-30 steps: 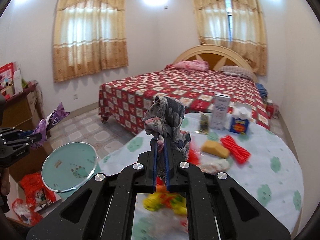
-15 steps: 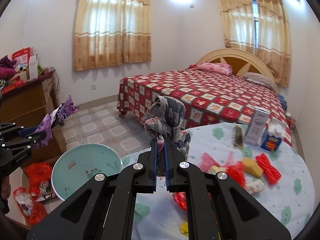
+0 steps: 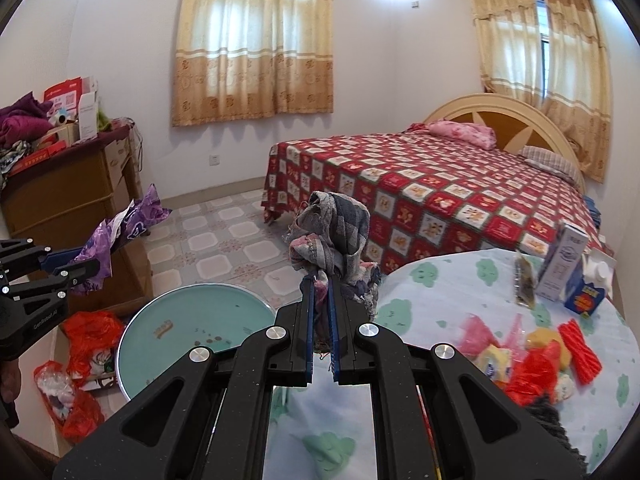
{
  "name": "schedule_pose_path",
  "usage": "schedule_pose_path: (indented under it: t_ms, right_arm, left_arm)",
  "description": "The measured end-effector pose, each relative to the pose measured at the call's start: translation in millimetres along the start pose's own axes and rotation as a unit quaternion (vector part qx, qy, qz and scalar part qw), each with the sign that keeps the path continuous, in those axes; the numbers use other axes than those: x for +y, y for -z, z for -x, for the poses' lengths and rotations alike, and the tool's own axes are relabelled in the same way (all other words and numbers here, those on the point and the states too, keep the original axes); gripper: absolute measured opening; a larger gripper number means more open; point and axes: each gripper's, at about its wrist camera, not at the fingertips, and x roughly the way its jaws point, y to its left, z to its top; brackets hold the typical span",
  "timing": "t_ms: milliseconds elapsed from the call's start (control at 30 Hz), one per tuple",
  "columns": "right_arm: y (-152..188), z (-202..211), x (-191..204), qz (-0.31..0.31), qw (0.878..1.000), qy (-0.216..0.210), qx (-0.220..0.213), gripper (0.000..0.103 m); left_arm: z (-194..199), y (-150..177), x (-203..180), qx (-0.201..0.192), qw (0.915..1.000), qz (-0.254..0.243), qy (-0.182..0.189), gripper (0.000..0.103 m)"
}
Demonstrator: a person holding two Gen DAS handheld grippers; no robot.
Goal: Collect trash
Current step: 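Open the left tool over the bin to drop the purple wrapper while the right tool carries the cloth scrap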
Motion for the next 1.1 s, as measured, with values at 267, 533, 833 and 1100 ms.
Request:
schedule_pose_path:
  t_ms: [267,533,833,1100]
  right_arm:
    - [1.2,-16.4,15.7,0.011,1.0,-0.016,0.01,0.007]
    - [0.6,-27.5,29.5,0.021,0.999,-0.028,0.018,0.007]
    - [0.9,-31.6,41.0,0.029,0.999,-0.039,0.021,0.007]
    - [0.9,-31.3,43.5,0.031,0.999,-0.04,0.021,0.007]
  left_arm:
    - [-11.3,2.6,5.0,0.014,0.9998,0.007,-0.007,0.019]
    - [-20.0,4.6,8.9,0.026,0.9995,0.014,-0.013,0.019]
    - [-20.2,5.5,9.7,0.027,0.9995,0.016,-0.008,0.019]
    - [-20.1,5.4,10.1,0.027,0.9995,0.017,-0.004,0.019]
